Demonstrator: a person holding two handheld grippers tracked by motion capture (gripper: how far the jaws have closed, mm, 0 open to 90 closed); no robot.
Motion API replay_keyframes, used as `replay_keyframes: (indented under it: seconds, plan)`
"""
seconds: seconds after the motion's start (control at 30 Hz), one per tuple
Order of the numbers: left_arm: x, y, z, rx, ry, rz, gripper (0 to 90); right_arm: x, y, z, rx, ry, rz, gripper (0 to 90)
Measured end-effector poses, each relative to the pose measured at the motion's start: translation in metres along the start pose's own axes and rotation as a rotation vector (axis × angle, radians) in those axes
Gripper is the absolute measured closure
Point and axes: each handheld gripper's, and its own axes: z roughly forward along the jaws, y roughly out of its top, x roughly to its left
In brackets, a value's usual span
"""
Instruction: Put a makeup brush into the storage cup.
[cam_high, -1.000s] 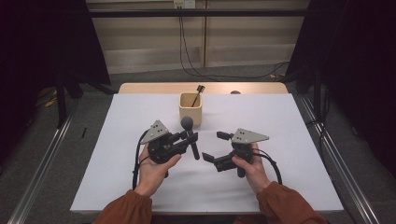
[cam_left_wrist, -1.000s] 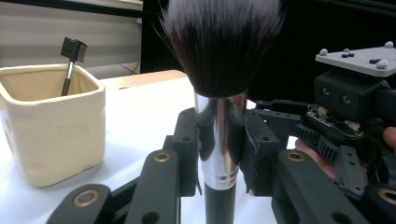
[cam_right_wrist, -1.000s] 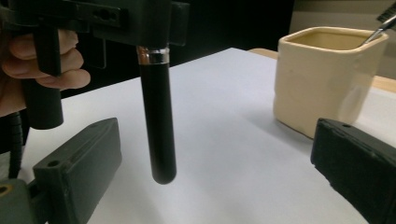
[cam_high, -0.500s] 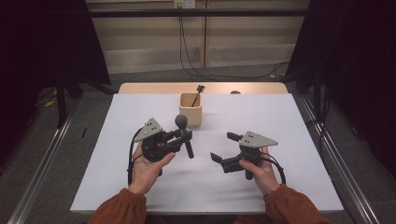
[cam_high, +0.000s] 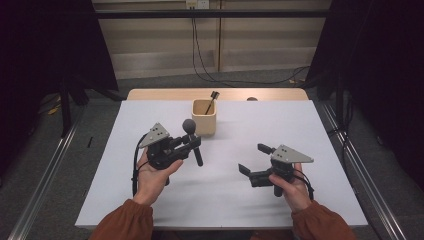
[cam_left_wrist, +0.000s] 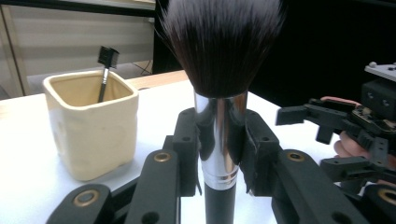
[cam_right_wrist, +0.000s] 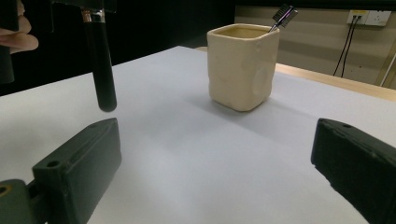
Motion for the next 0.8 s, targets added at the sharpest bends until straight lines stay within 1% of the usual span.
replay_keyframes:
  seconds: [0.13,0.2,0.27,0.37,0.4,0.47,0.53,0.63,0.77,0.8]
  plan:
    - [0.003,-0.001,-0.003,0.009,0.007,-0.004,70.6,-0.003,-0.001,-0.009,-0.010,-0.009,0.006,0.9]
    - [0.005,-0.002,-0.004,0.016,0.009,-0.002,70.6,-0.005,-0.002,-0.012,-0.017,-0.012,0.020,0.9]
    - [0.007,-0.002,-0.006,0.021,0.014,-0.002,70.7,-0.006,-0.002,-0.016,-0.012,-0.044,0.021,0.9]
    - [0.009,-0.001,-0.008,0.016,0.020,-0.012,70.6,-0.008,-0.003,-0.022,-0.013,-0.063,0.024,0.3]
    - [0.011,-0.001,-0.009,0.020,0.025,-0.008,70.6,-0.008,-0.004,-0.025,-0.016,-0.078,0.019,0.5]
    - [0.013,-0.001,-0.010,0.020,0.030,-0.015,70.6,-0.010,-0.005,-0.030,-0.018,-0.087,0.037,0.6]
    - [0.014,-0.001,-0.010,0.018,0.033,-0.017,70.6,-0.011,-0.007,-0.036,-0.019,-0.107,0.025,0.7]
    - [0.016,0.000,-0.008,0.018,0.037,-0.025,70.6,-0.013,-0.010,-0.045,-0.021,-0.124,0.032,0.6]
    - [0.019,0.003,-0.007,0.024,0.043,-0.017,70.6,-0.018,-0.015,-0.057,-0.026,-0.167,0.039,0.6]
    - [0.019,0.005,-0.007,0.026,0.046,-0.017,70.6,-0.019,-0.016,-0.060,-0.027,-0.186,0.034,0.6]
